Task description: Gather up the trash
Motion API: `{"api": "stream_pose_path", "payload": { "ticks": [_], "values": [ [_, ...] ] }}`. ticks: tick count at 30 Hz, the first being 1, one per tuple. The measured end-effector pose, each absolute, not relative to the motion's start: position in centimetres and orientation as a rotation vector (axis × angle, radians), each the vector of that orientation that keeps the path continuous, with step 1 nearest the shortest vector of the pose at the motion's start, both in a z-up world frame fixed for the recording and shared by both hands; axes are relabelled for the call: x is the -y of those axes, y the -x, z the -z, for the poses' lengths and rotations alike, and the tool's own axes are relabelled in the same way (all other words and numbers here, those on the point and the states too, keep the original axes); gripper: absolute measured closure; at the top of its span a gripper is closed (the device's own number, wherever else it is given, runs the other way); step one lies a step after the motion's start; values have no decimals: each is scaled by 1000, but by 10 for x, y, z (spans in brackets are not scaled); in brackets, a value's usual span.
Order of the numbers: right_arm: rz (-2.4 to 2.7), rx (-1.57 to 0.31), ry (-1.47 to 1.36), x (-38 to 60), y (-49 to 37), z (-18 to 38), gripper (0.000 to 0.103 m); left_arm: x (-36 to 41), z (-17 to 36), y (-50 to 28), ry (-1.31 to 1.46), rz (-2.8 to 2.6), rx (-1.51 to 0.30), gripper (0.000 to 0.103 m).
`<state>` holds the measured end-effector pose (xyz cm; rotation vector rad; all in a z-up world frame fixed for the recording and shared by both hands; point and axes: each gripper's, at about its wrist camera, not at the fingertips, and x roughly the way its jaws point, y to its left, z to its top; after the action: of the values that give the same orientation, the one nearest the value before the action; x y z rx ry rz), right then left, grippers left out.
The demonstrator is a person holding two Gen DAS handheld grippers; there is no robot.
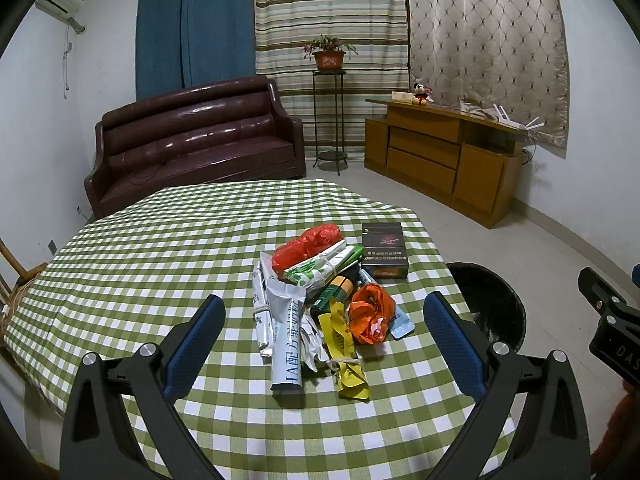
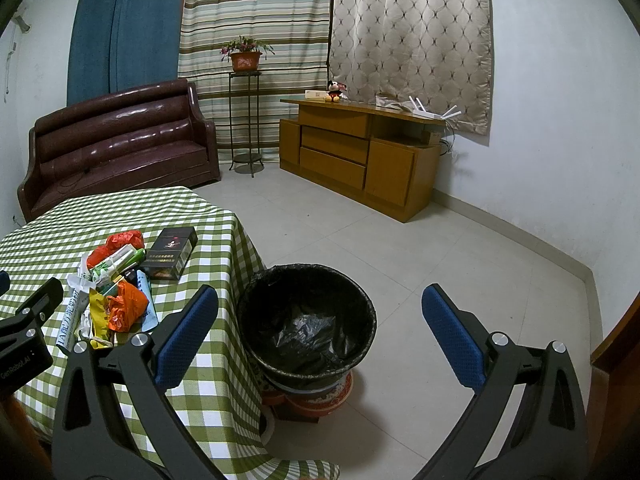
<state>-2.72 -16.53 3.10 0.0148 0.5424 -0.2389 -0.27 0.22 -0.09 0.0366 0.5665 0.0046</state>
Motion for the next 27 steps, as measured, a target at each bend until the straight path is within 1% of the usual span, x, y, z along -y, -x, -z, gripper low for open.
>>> {"api": "stream_pose_path", "payload": {
  "ticks": [27],
  "values": [
    [239,-543,-15,166,28,-32,3,-4,1,2,-35,-3,-571,6]
  ]
}}
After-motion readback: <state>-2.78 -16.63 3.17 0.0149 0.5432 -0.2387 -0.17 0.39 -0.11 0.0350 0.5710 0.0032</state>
